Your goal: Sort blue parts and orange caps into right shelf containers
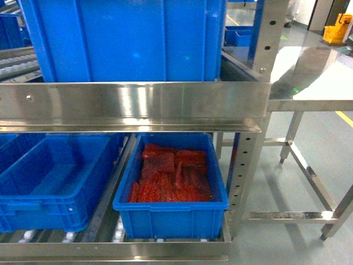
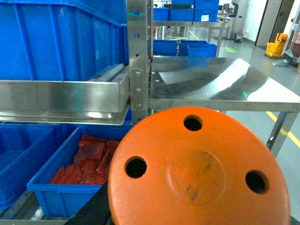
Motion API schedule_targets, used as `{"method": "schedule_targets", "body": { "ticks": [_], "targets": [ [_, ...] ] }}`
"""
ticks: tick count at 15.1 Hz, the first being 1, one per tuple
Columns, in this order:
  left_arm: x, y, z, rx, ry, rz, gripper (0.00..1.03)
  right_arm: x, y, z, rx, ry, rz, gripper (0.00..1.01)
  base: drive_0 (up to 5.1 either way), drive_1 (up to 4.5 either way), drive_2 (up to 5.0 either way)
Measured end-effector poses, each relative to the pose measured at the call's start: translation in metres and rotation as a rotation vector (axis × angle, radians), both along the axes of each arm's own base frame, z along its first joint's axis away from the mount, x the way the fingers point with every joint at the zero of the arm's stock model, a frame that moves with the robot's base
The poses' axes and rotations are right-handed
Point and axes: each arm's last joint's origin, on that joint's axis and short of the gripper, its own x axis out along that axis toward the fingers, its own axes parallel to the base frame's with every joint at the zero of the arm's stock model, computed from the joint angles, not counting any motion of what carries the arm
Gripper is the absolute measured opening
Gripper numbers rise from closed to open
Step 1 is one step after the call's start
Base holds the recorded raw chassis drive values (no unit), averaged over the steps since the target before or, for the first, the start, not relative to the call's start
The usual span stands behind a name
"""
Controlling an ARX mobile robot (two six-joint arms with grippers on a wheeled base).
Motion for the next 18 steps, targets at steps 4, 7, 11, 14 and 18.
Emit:
{"method": "schedule_targets", "body": {
  "ticks": [4, 7, 11, 14, 18],
  "targets": [
    [0.0000, 0.0000, 0.0002, 0.000, -0.002, -0.001, 0.43, 0.0000, 0.0000, -0.0002, 0.000, 0.002, 0.000, 0.45, -5.0, 2.45, 2.4],
    [0.0000, 0.0000, 0.0000, 0.000, 0.000, 0.000, 0.43, 0.0000, 0.0000, -0.0001, 0.000, 0.001, 0.000, 0.45, -5.1, 2.35, 2.3],
    [0.0000, 0.0000, 0.0001, 0.000, -0.001, 0.000, 0.43, 0.0000, 0.0000, 0.0001, 0.000, -0.002, 0.000, 0.45, -5.1, 2.35, 2.3],
    [0.0000, 0.0000, 0.0001, 0.000, -0.002, 0.001, 0.43, 0.0000, 0.0000, 0.0001, 0.000, -0.002, 0.000, 0.45, -5.1, 2.33, 2.3],
    [0.0000, 0.0000, 0.0001, 0.000, -0.001, 0.001, 0.43, 0.0000, 0.0000, -0.0002, 0.000, 0.002, 0.000, 0.45, -5.0, 2.43, 2.4]
  ]
}}
